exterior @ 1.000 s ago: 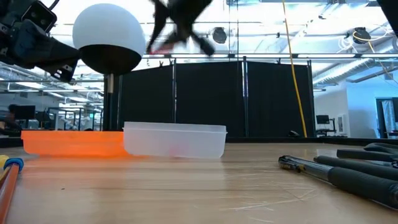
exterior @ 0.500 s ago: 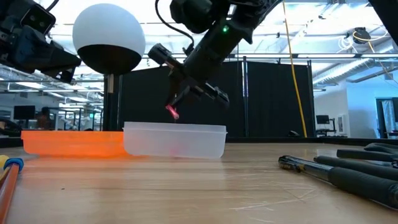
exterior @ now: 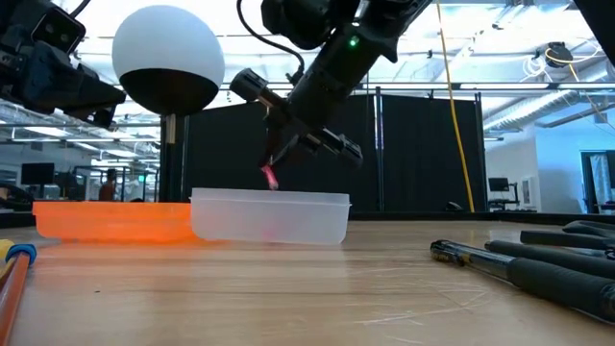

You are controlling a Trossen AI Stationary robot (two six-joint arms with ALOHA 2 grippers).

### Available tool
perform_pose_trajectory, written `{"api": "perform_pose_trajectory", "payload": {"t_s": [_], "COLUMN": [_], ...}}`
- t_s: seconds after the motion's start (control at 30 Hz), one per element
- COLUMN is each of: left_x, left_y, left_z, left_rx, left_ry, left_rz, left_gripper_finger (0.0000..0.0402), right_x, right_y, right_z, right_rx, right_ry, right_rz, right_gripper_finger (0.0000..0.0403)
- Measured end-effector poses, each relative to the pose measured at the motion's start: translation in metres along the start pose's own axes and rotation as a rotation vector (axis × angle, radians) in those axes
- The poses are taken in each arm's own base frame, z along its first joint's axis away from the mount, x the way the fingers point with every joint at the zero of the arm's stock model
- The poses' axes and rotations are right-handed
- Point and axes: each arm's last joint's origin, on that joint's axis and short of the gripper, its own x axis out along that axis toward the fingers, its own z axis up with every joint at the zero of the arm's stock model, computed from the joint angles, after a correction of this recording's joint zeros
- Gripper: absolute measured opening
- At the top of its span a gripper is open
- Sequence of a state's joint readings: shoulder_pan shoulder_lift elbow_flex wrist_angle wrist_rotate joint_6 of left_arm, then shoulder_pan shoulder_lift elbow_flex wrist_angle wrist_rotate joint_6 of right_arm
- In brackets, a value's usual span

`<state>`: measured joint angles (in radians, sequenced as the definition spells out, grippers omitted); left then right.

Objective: Pick & place school supplies into a supply box
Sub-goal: Put the pink pen into the supply box

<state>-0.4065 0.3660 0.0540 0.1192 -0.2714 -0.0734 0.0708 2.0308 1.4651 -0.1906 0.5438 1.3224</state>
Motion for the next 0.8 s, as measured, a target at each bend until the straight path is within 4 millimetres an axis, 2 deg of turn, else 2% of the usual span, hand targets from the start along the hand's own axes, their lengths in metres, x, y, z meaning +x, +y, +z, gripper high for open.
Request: {"api": "perform_pose_trajectory", "payload": {"t_s": [0.8], "left_x": [0.0], "left_y": [0.0002], "left_z": [-0.0019], "left_rx": [0.024], "left_ry": [0.019], "left_rz": [0.002], "left_gripper_finger": [0.0037], "right_x": [-0.0039], "right_y": [-0.0059], "right_z": [-0.0061], "right_rx": [-0.086], "right_ry": [-0.028], "right_rz": [-0.07], "right_gripper_finger": [0.0017]}}
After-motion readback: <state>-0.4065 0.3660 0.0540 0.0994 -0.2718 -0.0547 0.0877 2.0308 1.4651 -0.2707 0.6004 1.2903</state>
